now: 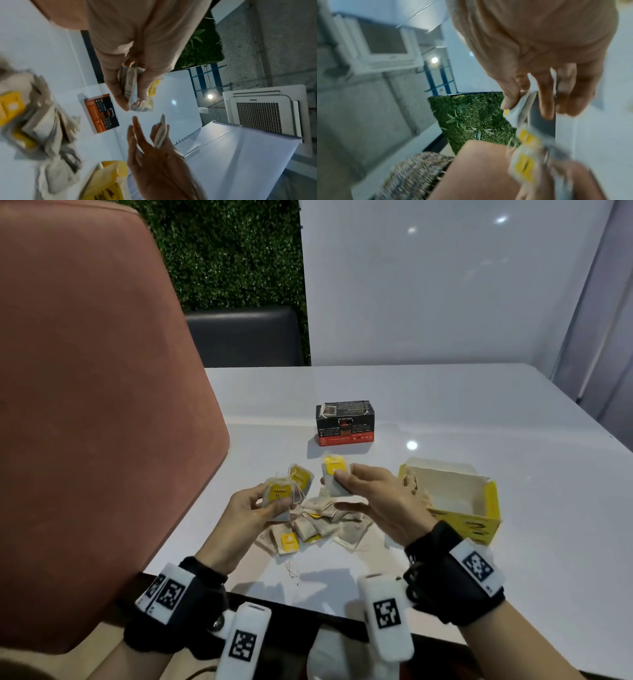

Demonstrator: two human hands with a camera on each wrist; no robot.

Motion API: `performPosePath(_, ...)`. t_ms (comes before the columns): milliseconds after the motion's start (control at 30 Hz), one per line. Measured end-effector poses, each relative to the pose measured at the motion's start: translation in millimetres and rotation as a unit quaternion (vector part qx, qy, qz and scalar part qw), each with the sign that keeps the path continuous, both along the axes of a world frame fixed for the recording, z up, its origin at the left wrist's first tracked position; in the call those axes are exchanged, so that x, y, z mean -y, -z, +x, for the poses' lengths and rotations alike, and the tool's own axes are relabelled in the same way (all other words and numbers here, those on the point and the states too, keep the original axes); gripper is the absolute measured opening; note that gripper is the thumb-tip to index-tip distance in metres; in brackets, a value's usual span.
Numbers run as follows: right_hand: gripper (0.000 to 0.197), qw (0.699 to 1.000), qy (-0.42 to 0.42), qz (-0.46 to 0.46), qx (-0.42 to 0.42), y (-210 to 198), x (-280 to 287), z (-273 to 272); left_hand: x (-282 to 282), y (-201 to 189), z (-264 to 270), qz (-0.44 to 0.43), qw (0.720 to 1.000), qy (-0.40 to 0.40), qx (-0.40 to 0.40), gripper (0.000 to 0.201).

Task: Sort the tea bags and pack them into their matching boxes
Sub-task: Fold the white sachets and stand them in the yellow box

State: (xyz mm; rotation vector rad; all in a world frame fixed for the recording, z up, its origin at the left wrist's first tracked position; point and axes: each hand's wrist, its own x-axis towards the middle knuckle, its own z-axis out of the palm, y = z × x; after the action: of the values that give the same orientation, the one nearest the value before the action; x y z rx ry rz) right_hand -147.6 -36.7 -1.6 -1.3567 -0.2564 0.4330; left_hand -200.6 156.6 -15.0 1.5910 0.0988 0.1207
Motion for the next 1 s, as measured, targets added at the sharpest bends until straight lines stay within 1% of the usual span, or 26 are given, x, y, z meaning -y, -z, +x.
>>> performPosePath(67,0.014,0.999,-0.009,0.041,-0.035,4.8,-8.2,-8.5,5.7,-0.1,0.2,-0.034,0.999,0.001,-0.015,0.012)
performPosePath(133,0.012,0.997,-0.006,0.058,-0.045,9.6,-16.0,-12.5,9.4,-1.7,-0.5,-0.057,0.998,0.015,-0.027,0.013)
performPosePath(200,0.015,0.996,0.020,0.073,-0.055,13.0,-21.0,-13.8,11.7,-4.0,-1.7,-0.080,0.996,0.030,-0.040,0.018)
performPosePath(267,0.017,0.991,0.046,0.094,-0.081,14.8,-22.5,-13.0,12.3,-5.4,-3.3,-0.103,0.993,0.037,-0.053,0.017)
performPosePath(367,0.016,0.983,0.062,0.129,-0.119,15.0,-21.1,-10.9,9.3,-4.7,-5.5,-0.147,0.985,0.045,-0.074,0.022)
performPosePath(433,0.014,0.981,0.076,0.132,-0.119,14.4,-19.7,-9.1,7.2,-4.0,-6.5,-0.179,0.979,0.052,-0.086,0.027)
performPosePath(500,0.012,0.982,0.088,0.131,-0.104,13.9,-18.1,-7.5,6.6,-4.1,-6.9,-0.213,0.972,0.049,-0.089,0.026)
performPosePath(633,0.012,0.986,0.087,0.125,-0.061,15.2,-14.3,-5.4,4.8,-1.9,-1.5,-0.304,0.944,-0.004,-0.129,0.018)
performPosePath(700,0.016,0.992,0.077,0.096,-0.042,16.5,-16.6,-5.5,6.0,-1.2,1.1,-0.333,0.929,-0.011,-0.163,0.021)
performPosePath(733,0.020,0.995,0.072,0.068,-0.029,16.4,-19.3,-5.5,7.2,-1.8,1.6,-0.345,0.922,-0.006,-0.178,0.027)
performPosePath(833,0.028,0.998,0.063,-0.020,0.013,13.3,-31.6,-3.2,14.1,-3.8,2.8,-0.378,0.900,0.046,-0.215,0.059)
performPosePath(867,0.030,0.997,0.059,-0.044,0.023,11.7,-36.2,-1.4,17.1,-4.6,2.9,-0.384,0.894,0.064,-0.223,0.065)
performPosePath(933,0.037,0.994,0.051,-0.087,0.044,10.8,-44.6,4.0,22.2,-5.8,3.3,-0.393,0.887,0.084,-0.227,0.070)
performPosePath(1000,0.045,0.985,0.044,-0.146,0.075,10.8,-50.9,7.7,25.5,-8.4,3.8,-0.383,0.893,0.081,-0.221,0.069)
